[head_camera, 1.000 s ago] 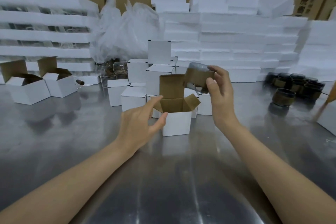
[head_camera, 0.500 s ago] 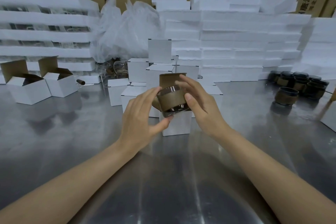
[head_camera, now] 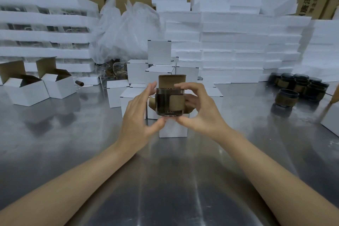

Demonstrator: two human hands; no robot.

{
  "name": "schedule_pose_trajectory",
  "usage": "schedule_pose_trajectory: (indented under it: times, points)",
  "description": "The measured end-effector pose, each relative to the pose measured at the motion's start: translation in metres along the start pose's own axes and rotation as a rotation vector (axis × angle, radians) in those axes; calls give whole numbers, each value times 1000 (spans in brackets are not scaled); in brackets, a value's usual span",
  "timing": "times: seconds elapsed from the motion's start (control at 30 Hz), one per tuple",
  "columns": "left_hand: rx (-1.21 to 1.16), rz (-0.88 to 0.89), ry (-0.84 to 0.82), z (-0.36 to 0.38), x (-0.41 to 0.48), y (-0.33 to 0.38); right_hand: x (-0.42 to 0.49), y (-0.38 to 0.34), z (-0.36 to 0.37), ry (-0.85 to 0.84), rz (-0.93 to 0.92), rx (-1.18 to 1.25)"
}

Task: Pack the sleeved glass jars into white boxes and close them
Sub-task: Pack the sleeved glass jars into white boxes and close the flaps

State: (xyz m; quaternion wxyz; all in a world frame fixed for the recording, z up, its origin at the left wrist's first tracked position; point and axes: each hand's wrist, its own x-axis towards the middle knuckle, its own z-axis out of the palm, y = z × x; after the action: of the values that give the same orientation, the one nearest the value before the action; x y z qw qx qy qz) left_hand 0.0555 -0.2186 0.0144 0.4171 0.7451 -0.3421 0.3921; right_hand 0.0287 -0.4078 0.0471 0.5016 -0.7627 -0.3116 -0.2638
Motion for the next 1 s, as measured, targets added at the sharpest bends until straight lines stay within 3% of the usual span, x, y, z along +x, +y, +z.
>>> schedule_pose_trajectory:
  times: [0.13, 0.27, 0.37, 0.47, 0.6, 0.77, 1.0]
  points:
    - [35, 5, -1, 0, 1, -3, 1, -4, 0, 10, -45, -50]
    - [148, 196, 4, 3, 3, -4, 4, -5, 2, 70, -288, -440]
    - [61, 105, -17, 2, 0, -7, 4, -5, 9, 55, -390, -524]
    - [-120, -36, -1, 1, -2, -8, 6, -7, 9, 46, -288, -363]
    - [-253, -70, -14, 2, -2, -6, 6, -6, 0, 33, -171, -355]
    - [-96, -121, -38, -1, 2, -3, 4, -10, 2, 50, -115, -331]
    - [28, -42, 7, -2, 3, 2, 2, -10, 2, 39, 48, -272]
